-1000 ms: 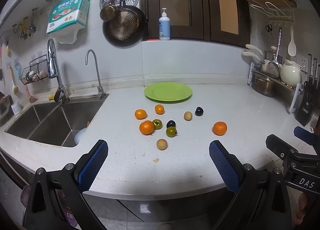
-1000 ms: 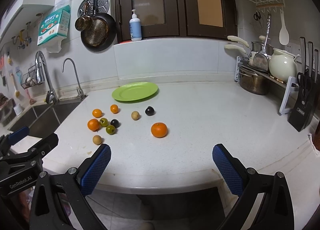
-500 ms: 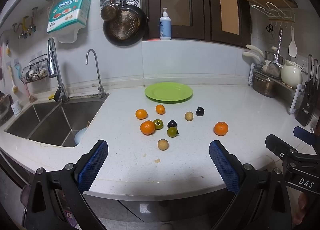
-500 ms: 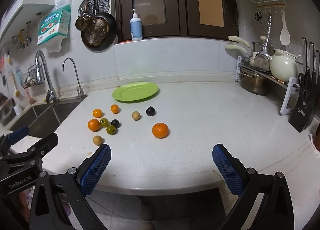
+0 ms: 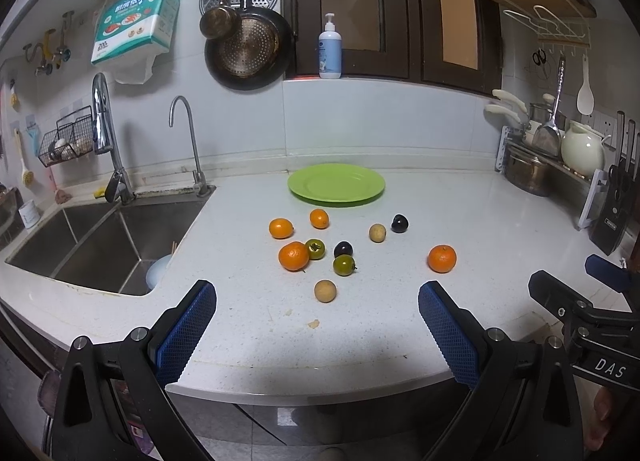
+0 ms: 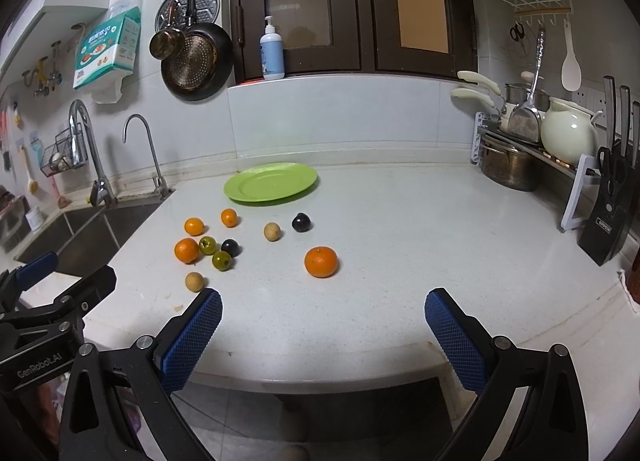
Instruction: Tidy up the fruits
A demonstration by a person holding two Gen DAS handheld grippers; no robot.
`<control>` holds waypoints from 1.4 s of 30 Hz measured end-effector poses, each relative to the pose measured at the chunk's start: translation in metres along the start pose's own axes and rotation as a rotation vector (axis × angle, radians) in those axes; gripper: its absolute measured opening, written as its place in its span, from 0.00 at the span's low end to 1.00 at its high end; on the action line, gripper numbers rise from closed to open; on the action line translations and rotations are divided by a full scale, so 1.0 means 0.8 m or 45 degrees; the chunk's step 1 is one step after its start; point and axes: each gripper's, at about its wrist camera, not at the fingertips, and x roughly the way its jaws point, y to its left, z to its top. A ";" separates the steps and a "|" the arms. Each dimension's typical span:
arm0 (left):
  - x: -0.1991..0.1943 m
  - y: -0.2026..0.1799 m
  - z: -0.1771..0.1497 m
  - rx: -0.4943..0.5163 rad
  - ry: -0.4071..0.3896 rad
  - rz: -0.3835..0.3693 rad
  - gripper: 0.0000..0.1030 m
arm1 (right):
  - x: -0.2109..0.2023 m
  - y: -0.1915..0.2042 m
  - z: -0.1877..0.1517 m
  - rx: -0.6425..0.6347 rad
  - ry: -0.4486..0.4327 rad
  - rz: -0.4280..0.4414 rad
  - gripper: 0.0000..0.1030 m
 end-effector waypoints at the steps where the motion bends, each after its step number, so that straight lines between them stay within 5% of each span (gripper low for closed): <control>1: 0.001 0.001 -0.001 0.000 0.001 0.000 1.00 | 0.001 0.001 0.000 0.001 0.002 0.000 0.99; 23: 0.070 -0.013 -0.006 0.003 0.075 0.012 0.99 | 0.061 0.005 0.005 -0.047 0.067 -0.052 0.99; 33: 0.122 -0.016 -0.005 -0.004 0.130 0.049 0.86 | 0.124 0.008 0.012 -0.037 0.127 -0.031 0.99; 42: 0.169 -0.006 -0.023 -0.045 0.256 0.067 0.65 | 0.181 0.007 0.009 -0.020 0.209 -0.017 0.81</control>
